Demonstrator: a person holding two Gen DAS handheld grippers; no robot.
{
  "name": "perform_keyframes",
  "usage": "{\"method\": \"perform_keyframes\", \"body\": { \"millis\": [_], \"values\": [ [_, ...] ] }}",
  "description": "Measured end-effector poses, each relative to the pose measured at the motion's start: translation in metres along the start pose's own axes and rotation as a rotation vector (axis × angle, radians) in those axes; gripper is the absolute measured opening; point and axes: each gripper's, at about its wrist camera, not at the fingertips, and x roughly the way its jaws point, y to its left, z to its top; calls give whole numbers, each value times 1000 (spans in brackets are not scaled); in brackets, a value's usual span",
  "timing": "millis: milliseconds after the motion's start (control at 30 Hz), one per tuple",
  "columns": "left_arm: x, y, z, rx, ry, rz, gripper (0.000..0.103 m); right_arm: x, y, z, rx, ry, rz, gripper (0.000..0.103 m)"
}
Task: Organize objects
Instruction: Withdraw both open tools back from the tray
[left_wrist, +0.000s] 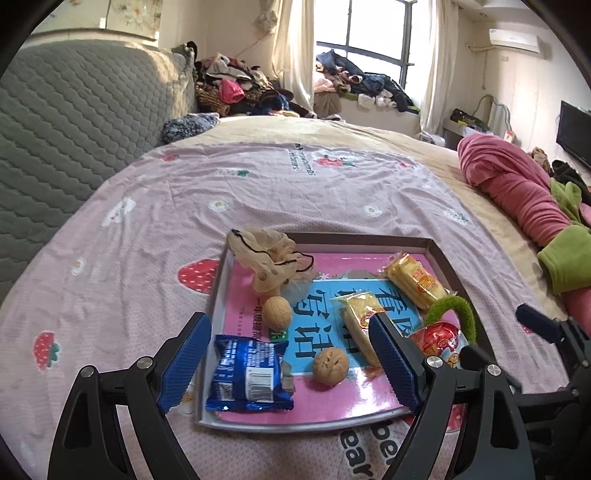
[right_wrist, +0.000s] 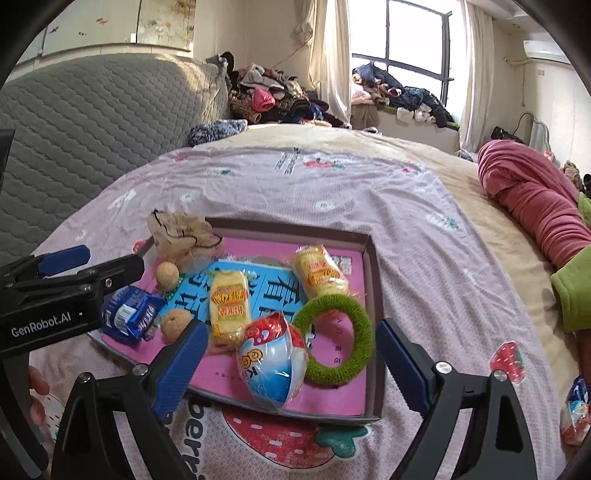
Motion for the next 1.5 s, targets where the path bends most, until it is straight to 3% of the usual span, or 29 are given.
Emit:
{"method": "perform_keyframes", "body": {
  "millis": [400,800,1500],
  "values": [
    [-48,-4,-6,37,-16,45,88,-44,-1,4,45,-55,7,102],
    [-87,3,-19,26,-3,76,88,-86,3,5,79,-80,8,102],
    [-150,6,-39,32,-9,111,88,-149,11,-12,47,-80,-64,102]
  ]
}}
